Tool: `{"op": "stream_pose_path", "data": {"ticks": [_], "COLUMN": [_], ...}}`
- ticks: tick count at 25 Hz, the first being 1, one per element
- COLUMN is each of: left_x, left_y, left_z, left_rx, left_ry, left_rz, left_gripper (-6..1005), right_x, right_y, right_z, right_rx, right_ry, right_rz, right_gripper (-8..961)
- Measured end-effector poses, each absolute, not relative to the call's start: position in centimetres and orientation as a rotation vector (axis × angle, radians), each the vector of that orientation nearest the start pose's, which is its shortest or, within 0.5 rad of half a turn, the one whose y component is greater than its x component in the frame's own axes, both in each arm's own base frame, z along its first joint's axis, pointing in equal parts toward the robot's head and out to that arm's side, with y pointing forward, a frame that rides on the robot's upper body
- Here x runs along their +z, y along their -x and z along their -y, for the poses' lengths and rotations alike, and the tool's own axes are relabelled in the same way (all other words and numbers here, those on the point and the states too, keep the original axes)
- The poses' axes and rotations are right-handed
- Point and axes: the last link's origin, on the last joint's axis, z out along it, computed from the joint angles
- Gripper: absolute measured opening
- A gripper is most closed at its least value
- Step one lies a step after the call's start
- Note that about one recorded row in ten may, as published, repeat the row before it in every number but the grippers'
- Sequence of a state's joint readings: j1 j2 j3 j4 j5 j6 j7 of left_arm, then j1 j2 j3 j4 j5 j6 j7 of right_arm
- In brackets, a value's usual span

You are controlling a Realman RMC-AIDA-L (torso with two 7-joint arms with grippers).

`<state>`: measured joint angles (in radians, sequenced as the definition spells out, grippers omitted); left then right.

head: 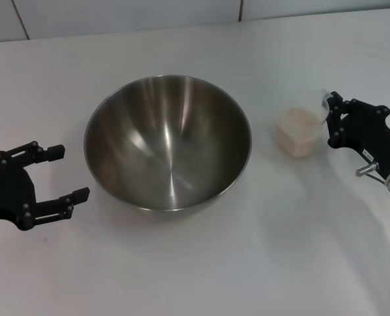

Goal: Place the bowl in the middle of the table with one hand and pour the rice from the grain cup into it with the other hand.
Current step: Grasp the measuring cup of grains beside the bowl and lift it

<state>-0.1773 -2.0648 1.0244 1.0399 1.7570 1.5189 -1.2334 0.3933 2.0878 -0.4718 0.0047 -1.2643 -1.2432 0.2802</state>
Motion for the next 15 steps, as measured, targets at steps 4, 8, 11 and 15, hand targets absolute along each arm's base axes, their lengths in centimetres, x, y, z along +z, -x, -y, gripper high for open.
{"op": "stream_pose_path", "data": {"ticks": [4,8,11,15], "left_x": [2.83,2.73,2.66,2.5], "left_y": [28.38,28.32,28.28,28.19], "left_z": [-27.66,-27.72,-27.75,-27.73], "left_rx": [-0.529,-0.527,-0.525,-0.524], "left_ry": [2.678,2.684,2.687,2.695], "left_rz": [0.253,0.251,0.249,0.245], "left_gripper": [816,816,816,816], "right_x": [-3.35,-3.31,-3.22,-2.56], "right_y": [-34.97,-34.95,-34.86,-34.53], "right_z": [-29.05,-29.06,-29.07,-28.89], "right_rx": [0.624,0.626,0.636,0.684], "right_ry": [1.846,1.844,1.839,1.802], "right_rz": [-0.535,-0.533,-0.529,-0.507], "right_gripper": [142,24,11,10]}}
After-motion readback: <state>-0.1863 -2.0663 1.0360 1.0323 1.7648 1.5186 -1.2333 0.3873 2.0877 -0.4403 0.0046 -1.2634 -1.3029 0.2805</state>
